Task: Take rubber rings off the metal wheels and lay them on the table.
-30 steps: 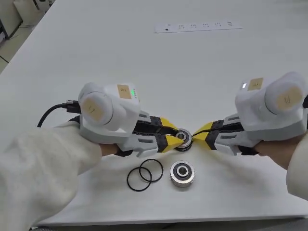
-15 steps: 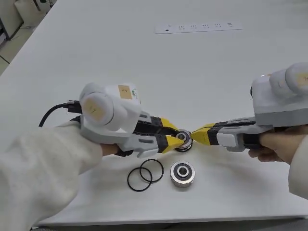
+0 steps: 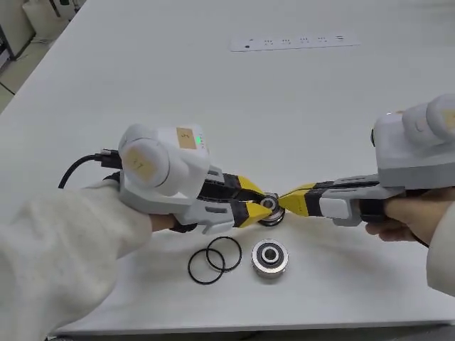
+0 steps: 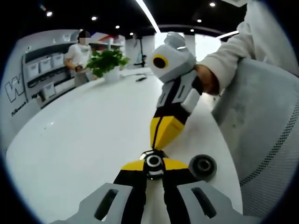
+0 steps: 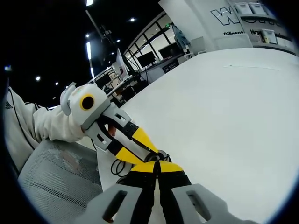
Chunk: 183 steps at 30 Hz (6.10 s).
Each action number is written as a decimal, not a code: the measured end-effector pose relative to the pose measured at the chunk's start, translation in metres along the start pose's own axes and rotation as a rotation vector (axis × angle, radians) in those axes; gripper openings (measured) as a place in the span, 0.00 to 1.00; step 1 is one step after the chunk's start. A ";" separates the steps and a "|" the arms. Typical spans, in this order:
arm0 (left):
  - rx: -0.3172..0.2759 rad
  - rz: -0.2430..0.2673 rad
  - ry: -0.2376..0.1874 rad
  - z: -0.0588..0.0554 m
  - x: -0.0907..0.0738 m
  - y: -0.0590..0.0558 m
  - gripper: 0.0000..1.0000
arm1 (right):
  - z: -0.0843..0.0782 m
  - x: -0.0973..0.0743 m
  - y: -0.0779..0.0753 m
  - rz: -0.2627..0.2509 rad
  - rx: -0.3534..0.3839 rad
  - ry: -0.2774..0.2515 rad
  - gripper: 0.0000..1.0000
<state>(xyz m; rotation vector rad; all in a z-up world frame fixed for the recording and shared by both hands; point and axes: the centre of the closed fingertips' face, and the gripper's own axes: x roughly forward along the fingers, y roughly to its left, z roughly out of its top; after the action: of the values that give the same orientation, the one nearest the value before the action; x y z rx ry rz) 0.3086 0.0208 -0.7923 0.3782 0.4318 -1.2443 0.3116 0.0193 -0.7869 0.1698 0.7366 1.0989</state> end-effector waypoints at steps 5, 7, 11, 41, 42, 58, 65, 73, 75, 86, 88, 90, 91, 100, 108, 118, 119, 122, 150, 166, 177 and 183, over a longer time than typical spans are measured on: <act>0.000 -0.001 0.000 0.000 0.000 0.000 0.13 | 0.001 0.000 0.004 0.013 -0.006 -0.004 0.00; 0.001 -0.001 0.000 0.000 0.000 0.000 0.13 | 0.002 0.001 0.005 0.015 -0.013 -0.003 0.00; 0.004 -0.001 -0.002 0.000 0.000 0.000 0.13 | 0.002 0.001 0.005 0.014 -0.027 -0.002 0.00; 0.005 0.022 -0.048 0.000 0.000 0.000 0.14 | -0.003 0.001 -0.001 0.001 -0.003 0.011 0.00; 0.002 0.024 -0.047 0.000 0.000 0.000 0.14 | -0.002 0.000 -0.001 0.004 0.005 0.005 0.00; -0.016 0.017 -0.038 0.011 -0.005 -0.001 0.21 | 0.000 -0.002 -0.002 0.009 0.028 -0.011 0.00; -0.001 0.032 -0.059 0.023 -0.015 0.001 0.34 | 0.006 -0.005 -0.002 0.004 0.030 -0.030 0.00; 0.041 0.053 -0.069 0.036 -0.029 0.001 0.55 | 0.014 -0.010 -0.004 -0.005 0.042 -0.062 0.00; 0.043 0.059 -0.074 0.039 -0.033 0.004 0.58 | 0.016 -0.011 -0.003 -0.006 0.042 -0.066 0.00; 0.038 0.106 -0.096 0.051 -0.058 0.014 0.79 | 0.033 -0.016 0.008 0.012 0.037 -0.109 0.00; 0.034 0.116 -0.100 0.052 -0.063 0.015 0.84 | 0.034 -0.016 0.010 0.015 0.034 -0.110 0.00; 0.031 0.132 -0.107 0.053 -0.068 0.017 0.87 | 0.035 -0.016 0.012 0.019 0.032 -0.112 0.00; 0.029 0.141 -0.112 0.054 -0.071 0.018 0.88 | 0.036 -0.016 0.013 0.021 0.031 -0.113 0.00; -0.017 0.205 -0.119 0.048 -0.092 0.022 0.94 | 0.038 -0.013 0.022 0.050 0.026 -0.108 0.00; -0.032 0.209 -0.099 0.038 -0.100 0.015 1.00 | 0.034 -0.009 0.030 0.071 0.020 -0.085 0.00; -0.035 0.169 -0.035 0.017 -0.102 0.000 1.00 | 0.020 0.001 0.042 0.100 -0.020 -0.014 0.00; -0.039 0.165 -0.033 0.016 -0.102 -0.001 1.00 | 0.018 0.002 0.043 0.101 -0.025 -0.008 0.00; -0.047 0.155 -0.019 0.010 -0.102 -0.005 1.00 | 0.013 0.005 0.046 0.105 -0.038 0.017 0.00; -0.077 0.087 0.056 -0.011 -0.095 -0.017 1.00 | -0.023 0.027 0.046 0.114 -0.096 0.196 0.00; -0.076 0.089 0.061 -0.011 -0.096 -0.017 1.00 | -0.027 0.031 0.041 0.085 -0.164 0.225 0.07; -0.071 0.101 0.062 -0.011 -0.096 -0.014 1.00 | -0.008 0.023 0.036 0.069 -0.162 0.159 0.07; -0.073 0.107 0.049 -0.008 -0.096 -0.013 0.98 | 0.007 0.014 0.027 0.042 -0.140 0.096 0.07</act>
<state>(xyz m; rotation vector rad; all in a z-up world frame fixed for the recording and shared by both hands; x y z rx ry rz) 0.2707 0.0998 -0.7510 0.3661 0.4916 -1.1139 0.2990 0.0456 -0.7756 0.0131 0.7416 1.2005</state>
